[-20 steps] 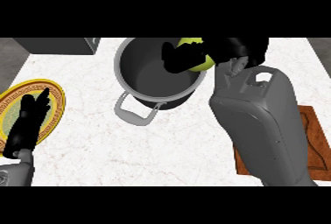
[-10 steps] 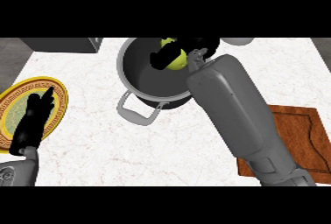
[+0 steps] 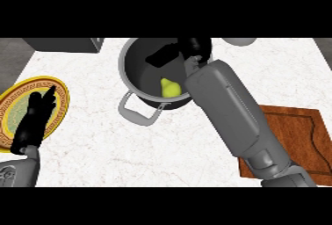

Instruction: Pick the pear from the cutting board and place it in the pot

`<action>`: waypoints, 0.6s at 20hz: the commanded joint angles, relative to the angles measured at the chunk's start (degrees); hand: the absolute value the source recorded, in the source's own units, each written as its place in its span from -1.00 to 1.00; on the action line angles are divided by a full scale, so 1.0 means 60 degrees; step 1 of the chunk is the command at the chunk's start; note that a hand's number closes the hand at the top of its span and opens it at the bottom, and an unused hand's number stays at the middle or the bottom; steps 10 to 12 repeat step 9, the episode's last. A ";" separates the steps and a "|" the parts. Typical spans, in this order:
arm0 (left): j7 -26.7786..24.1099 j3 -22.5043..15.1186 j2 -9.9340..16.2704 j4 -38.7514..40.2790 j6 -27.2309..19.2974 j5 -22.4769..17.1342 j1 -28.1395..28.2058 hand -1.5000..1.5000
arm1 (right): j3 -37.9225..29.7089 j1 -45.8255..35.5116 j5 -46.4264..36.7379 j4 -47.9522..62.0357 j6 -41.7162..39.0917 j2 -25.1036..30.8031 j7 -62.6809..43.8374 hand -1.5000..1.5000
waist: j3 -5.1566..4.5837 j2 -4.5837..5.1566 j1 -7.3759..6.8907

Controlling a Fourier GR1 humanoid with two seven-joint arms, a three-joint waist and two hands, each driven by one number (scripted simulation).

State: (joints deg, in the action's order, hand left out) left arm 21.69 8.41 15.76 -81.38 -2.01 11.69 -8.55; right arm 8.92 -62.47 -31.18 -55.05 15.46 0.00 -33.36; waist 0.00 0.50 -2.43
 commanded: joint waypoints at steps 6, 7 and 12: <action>0.0038 0.0367 0.0300 -0.0339 0.0116 -0.0141 0.0380 0.00 | -0.1093 0.0709 0.0990 -0.0629 0.2789 0.0137 0.1315 -1.00 | 0.0006 -0.0094 0.0330; 0.0193 0.0326 0.0183 -0.0117 0.0043 -0.0132 -0.0028 0.00 | -0.1212 0.0996 0.1119 -0.0776 0.2750 0.0368 0.1801 -1.00 | 0.0006 -0.0078 0.0398; -0.0354 0.0372 0.0060 0.0174 -0.0023 -0.0117 0.0323 0.00 | -0.1573 0.1048 0.1363 -0.1003 0.2612 0.0668 0.1813 -1.00 | -0.0001 -0.0078 0.0401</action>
